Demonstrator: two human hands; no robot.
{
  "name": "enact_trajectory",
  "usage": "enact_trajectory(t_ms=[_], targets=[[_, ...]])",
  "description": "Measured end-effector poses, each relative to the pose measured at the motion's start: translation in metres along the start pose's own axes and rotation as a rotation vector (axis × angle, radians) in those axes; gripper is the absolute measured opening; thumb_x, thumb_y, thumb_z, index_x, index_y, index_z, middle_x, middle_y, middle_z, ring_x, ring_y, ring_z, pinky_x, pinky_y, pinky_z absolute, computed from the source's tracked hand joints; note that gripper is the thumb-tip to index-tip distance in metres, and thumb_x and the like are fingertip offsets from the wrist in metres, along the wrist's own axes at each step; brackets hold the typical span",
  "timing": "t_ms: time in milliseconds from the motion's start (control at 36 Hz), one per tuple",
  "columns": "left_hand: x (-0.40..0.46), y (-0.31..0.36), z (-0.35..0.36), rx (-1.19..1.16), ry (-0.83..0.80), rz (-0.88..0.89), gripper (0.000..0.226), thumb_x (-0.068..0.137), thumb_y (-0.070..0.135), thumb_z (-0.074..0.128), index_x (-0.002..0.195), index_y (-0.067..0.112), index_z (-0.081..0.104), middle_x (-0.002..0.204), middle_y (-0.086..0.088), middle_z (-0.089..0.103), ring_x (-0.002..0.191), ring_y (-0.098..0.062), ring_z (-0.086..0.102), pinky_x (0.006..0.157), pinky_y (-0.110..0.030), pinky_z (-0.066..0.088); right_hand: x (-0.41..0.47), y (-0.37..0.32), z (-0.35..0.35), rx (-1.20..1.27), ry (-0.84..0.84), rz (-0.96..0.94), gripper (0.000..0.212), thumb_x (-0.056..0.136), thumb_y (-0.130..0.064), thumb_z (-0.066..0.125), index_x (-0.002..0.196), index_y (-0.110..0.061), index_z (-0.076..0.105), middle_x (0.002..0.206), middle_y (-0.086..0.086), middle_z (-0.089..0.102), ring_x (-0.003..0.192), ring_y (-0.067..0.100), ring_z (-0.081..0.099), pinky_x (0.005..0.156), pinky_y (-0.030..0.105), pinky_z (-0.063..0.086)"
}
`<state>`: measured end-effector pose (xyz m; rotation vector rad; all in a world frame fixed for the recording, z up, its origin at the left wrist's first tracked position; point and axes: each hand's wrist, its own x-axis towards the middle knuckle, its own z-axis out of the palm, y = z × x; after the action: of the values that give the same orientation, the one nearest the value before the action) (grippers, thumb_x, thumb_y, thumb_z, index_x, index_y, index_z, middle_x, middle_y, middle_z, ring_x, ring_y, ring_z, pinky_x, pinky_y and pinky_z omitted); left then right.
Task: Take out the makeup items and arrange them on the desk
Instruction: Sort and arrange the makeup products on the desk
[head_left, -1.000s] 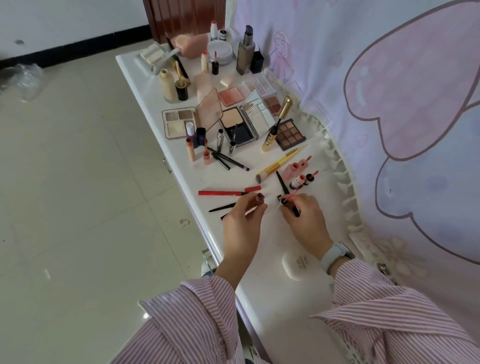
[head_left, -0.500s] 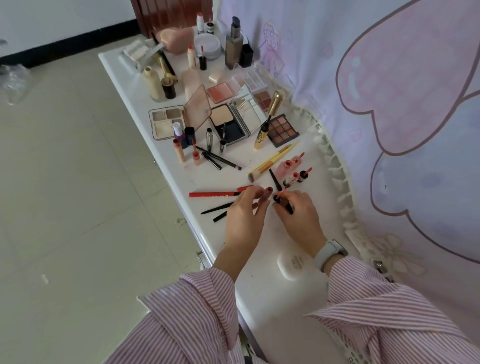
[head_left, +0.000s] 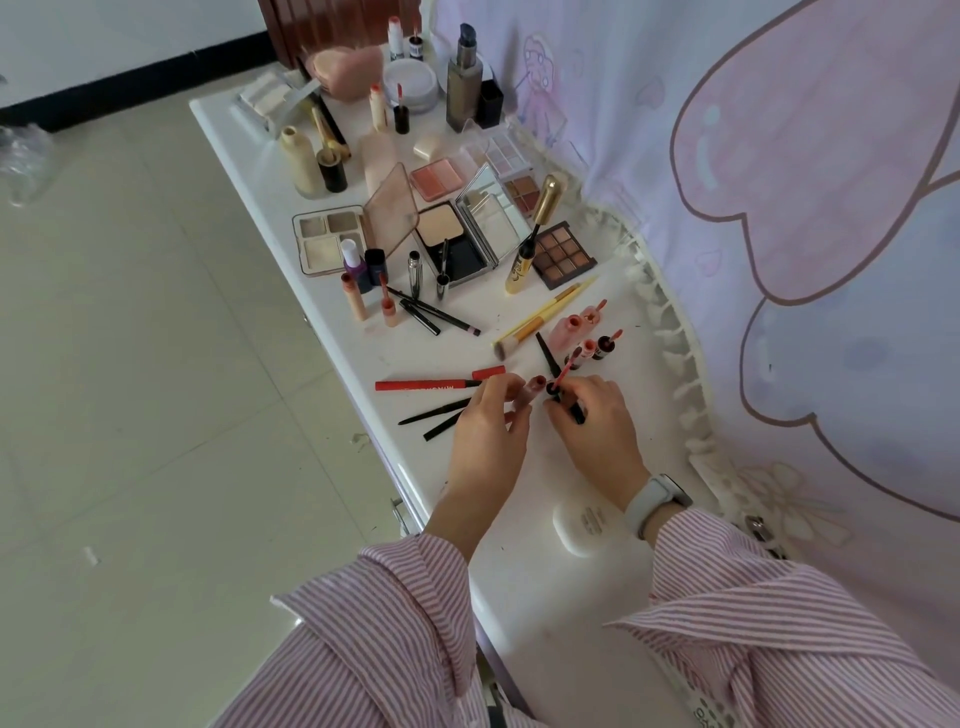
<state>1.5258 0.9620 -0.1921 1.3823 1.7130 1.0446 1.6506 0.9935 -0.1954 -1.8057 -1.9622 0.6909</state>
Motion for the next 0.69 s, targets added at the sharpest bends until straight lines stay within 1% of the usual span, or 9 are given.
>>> enact_trajectory(t_ms=[111,250,333,417,472,528,556,611,694], targets=[[-0.002,-0.004,0.001,0.045,0.008,-0.009,0.024,0.09,0.006,0.057,0.114,0.005,0.057,0.11,-0.006,0.062,0.099,-0.015,0.06,0.08,-0.023,0.051,-0.001,0.002,0.002,0.005,-0.007,0.017,0.019,0.087,-0.018,0.059,0.103,-0.008,0.061,0.086,-0.006,0.05,0.086,0.015,0.042,0.07,0.023,0.033],[-0.006,-0.006,0.001,0.047,0.001,-0.036,0.03,0.089,0.003,0.056,0.119,0.006,0.055,0.116,-0.006,0.059,0.102,-0.016,0.059,0.082,-0.02,0.047,-0.003,0.002,0.0,0.0,0.005,0.004,0.017,0.087,-0.018,0.06,0.099,-0.006,0.061,0.088,-0.004,0.05,0.086,0.013,0.041,0.068,0.024,0.035],[-0.006,-0.006,0.001,0.042,0.007,-0.027,0.032,0.09,0.007,0.057,0.122,0.008,0.055,0.119,-0.005,0.058,0.102,-0.015,0.059,0.083,-0.019,0.046,-0.003,0.002,0.0,0.012,-0.005,0.02,0.022,0.086,-0.019,0.061,0.105,-0.007,0.061,0.096,0.001,0.053,0.092,0.016,0.044,0.072,0.027,0.041],[-0.003,-0.007,0.002,0.068,0.007,0.011,0.034,0.091,0.01,0.057,0.125,0.01,0.056,0.12,-0.005,0.058,0.098,-0.016,0.059,0.082,-0.024,0.05,-0.003,0.002,-0.002,0.025,-0.009,-0.011,0.025,0.084,-0.024,0.065,0.104,-0.009,0.063,0.094,0.004,0.055,0.089,0.015,0.044,0.07,0.028,0.043],[0.0,-0.008,0.004,0.106,-0.009,0.081,0.032,0.089,0.007,0.059,0.121,0.008,0.06,0.114,-0.009,0.061,0.097,-0.023,0.06,0.082,-0.033,0.053,-0.004,0.003,-0.002,0.029,-0.009,-0.036,0.026,0.083,-0.03,0.066,0.099,-0.009,0.063,0.088,0.002,0.053,0.085,0.016,0.046,0.066,0.024,0.04],[0.003,-0.009,0.005,0.157,-0.025,0.165,0.025,0.085,0.004,0.06,0.108,0.006,0.067,0.101,-0.011,0.066,0.09,-0.028,0.061,0.073,-0.04,0.055,-0.004,0.002,-0.002,0.045,0.001,0.005,0.025,0.085,-0.029,0.065,0.1,-0.01,0.062,0.088,-0.003,0.05,0.087,0.015,0.046,0.068,0.022,0.037],[0.003,-0.009,0.005,0.177,-0.029,0.188,0.022,0.082,0.003,0.061,0.103,0.005,0.069,0.094,-0.011,0.067,0.085,-0.029,0.062,0.069,-0.04,0.055,-0.004,0.002,-0.002,0.047,0.005,0.029,0.023,0.086,-0.027,0.064,0.102,-0.01,0.062,0.088,-0.005,0.049,0.088,0.014,0.044,0.069,0.022,0.036],[0.004,-0.011,0.005,0.201,-0.04,0.218,0.022,0.078,0.001,0.062,0.099,0.004,0.069,0.085,-0.012,0.067,0.078,-0.031,0.061,0.065,-0.039,0.055,-0.004,0.002,-0.002,0.039,0.004,0.046,0.02,0.087,-0.021,0.061,0.104,-0.01,0.062,0.089,-0.007,0.047,0.089,0.012,0.042,0.072,0.022,0.035],[0.003,-0.014,0.005,0.219,-0.073,0.247,0.023,0.078,-0.001,0.064,0.1,0.002,0.068,0.086,-0.014,0.064,0.078,-0.031,0.06,0.065,-0.039,0.054,-0.004,0.001,-0.002,0.052,-0.005,0.054,0.02,0.086,-0.021,0.061,0.104,-0.011,0.062,0.09,-0.008,0.047,0.09,0.01,0.041,0.074,0.023,0.037]])
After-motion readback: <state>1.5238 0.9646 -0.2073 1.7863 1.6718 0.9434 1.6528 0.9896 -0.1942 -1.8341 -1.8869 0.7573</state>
